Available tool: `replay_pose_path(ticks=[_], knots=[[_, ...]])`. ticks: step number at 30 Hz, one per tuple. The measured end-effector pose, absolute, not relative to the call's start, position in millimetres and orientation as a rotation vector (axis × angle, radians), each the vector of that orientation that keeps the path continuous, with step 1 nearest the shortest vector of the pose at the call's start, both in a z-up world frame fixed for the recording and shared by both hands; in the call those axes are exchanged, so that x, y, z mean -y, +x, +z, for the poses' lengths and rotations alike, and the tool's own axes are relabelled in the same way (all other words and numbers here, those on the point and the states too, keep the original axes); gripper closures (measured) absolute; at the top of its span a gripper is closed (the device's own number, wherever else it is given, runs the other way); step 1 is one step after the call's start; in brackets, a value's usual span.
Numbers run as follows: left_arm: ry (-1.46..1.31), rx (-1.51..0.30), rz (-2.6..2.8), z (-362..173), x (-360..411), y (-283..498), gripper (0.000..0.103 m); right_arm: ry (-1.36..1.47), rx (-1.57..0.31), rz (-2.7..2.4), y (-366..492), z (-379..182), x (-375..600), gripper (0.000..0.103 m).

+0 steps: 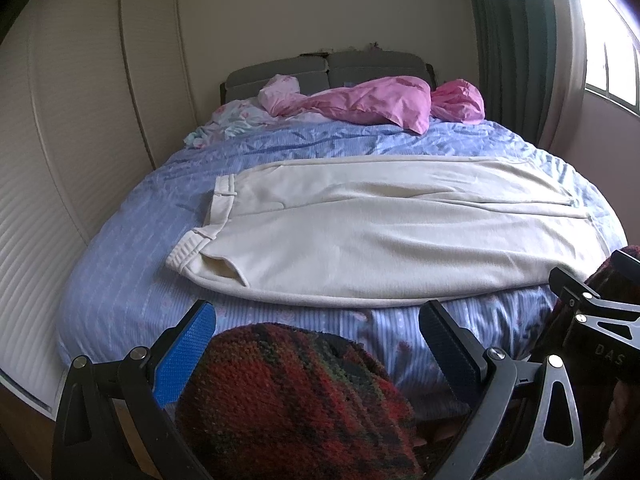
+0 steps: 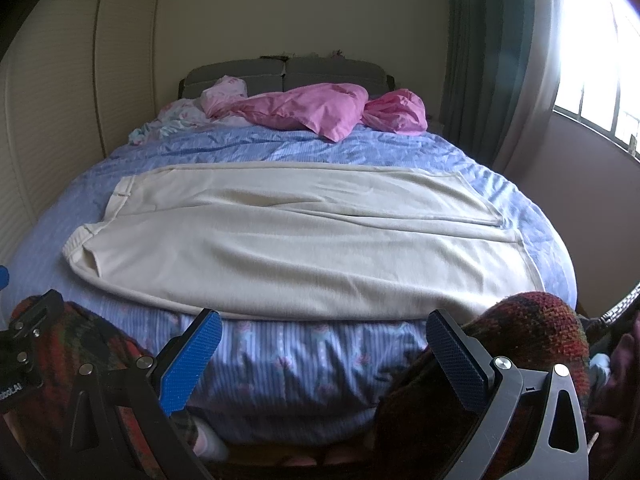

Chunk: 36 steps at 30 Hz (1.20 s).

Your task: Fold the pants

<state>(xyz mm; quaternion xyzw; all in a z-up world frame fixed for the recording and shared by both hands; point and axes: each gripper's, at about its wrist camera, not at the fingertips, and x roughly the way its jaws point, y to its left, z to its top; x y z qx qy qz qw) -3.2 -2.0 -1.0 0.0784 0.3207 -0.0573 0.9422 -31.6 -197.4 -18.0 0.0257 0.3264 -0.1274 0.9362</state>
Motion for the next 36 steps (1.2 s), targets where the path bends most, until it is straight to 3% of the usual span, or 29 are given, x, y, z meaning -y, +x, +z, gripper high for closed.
replay_pose_path(ticks=[12, 22, 28, 36], knots=[[0.066, -0.736, -0.115, 0, -29, 28, 0.000, 0.036, -0.706, -0.193, 7, -23, 178, 0.000], [0.096, -0.723, 0.015, 9, -98, 109, 0.000, 0.168, -0.759, -0.132, 81, -36, 138, 0.000], [0.093, -0.906, -0.023, -40, -127, 181, 0.000, 0.179, -0.774, -0.155, 137, -49, 121, 0.000], [-0.205, -1.149, -0.106, -116, -159, 206, 0.002, 0.308, -0.893, -0.211, 152, -86, 140, 0.000]])
